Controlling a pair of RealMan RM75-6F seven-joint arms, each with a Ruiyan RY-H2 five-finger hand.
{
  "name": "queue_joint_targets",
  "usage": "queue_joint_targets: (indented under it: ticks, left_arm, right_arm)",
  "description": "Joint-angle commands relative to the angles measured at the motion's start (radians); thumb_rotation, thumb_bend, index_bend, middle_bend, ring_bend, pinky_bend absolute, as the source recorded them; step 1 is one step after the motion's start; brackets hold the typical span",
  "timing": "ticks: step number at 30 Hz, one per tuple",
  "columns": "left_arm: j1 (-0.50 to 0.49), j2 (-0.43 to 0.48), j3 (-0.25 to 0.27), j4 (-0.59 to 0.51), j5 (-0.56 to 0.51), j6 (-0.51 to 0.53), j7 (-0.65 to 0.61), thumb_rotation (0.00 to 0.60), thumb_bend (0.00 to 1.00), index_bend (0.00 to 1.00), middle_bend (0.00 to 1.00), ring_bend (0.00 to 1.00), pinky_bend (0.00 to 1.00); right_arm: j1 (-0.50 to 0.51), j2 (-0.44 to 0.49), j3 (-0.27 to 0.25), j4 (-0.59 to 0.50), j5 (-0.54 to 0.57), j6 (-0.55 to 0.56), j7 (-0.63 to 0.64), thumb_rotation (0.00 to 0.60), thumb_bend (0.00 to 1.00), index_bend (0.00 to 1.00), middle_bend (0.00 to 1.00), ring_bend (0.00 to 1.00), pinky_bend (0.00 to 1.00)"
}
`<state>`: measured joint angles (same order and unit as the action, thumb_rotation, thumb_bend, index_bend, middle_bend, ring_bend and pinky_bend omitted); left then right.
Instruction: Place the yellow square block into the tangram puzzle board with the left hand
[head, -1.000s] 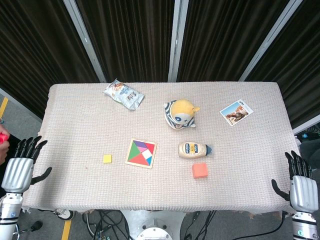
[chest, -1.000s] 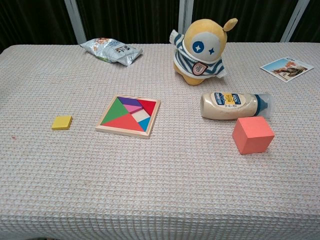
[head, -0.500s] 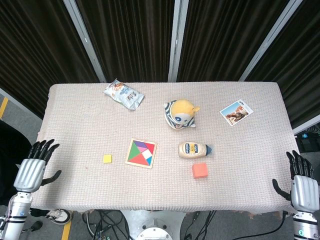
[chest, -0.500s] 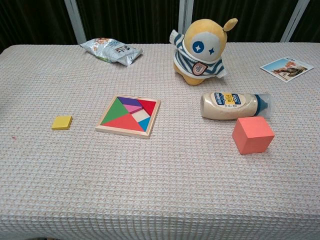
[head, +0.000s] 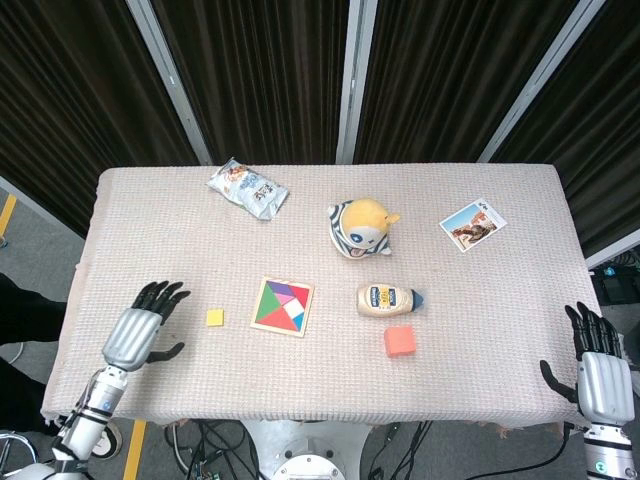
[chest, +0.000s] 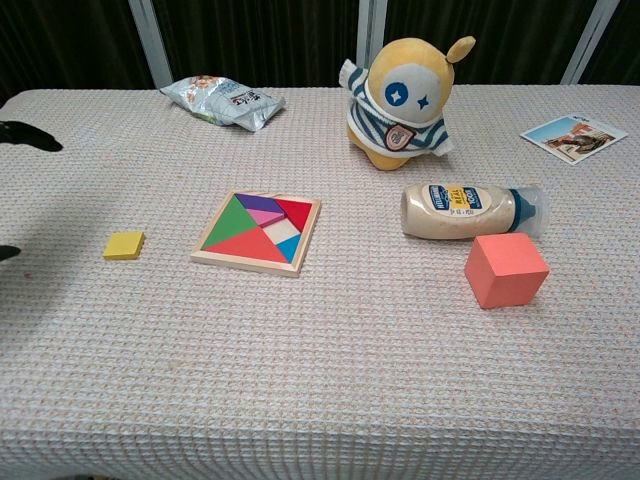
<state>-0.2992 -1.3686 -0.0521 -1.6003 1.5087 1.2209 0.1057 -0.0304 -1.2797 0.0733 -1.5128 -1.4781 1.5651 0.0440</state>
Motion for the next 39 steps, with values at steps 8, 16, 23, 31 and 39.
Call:
queue_joint_targets:
  ticks: [8,16,23,31,39]
  left_arm:
    - [-0.088,-0.064,-0.051,-0.024,-0.165,-0.143,0.081,0.6,0.21,0.18,0.07,0.0,0.02]
    - [-0.135,-0.127,-0.067,0.006,-0.288,-0.217,0.124,0.6,0.21,0.2,0.07,0.0,0.02]
    - [-0.164,-0.135,-0.082,0.035,-0.35,-0.264,0.096,0.6,0.21,0.24,0.07,0.0,0.02]
    - [-0.175,-0.137,-0.087,0.047,-0.382,-0.257,0.085,0.6,0.21,0.29,0.08,0.0,0.02]
    - [-0.196,-0.142,-0.087,0.058,-0.42,-0.279,0.082,0.6,0.22,0.34,0.08,0.0,0.02]
  right_arm:
    - [-0.003,-0.009,-0.005,0.03,-0.002,-0.001,0.025,0.6,0.18,0.0,0.0,0.0,0.0]
    - [-0.004,-0.01,-0.002,0.033,-0.006,0.009,0.013,0.6,0.19,0.0,0.0,0.0,0.0]
    - [-0.003,-0.012,-0.004,0.03,-0.008,0.005,-0.002,0.6,0.19,0.0,0.0,0.0,0.0]
    - [-0.001,-0.012,-0.006,0.027,-0.009,0.0,-0.008,0.6,0.19,0.0,0.0,0.0,0.0]
    - [-0.001,-0.012,-0.006,0.028,-0.003,-0.005,-0.009,0.6,0.19,0.0,0.0,0.0,0.0]
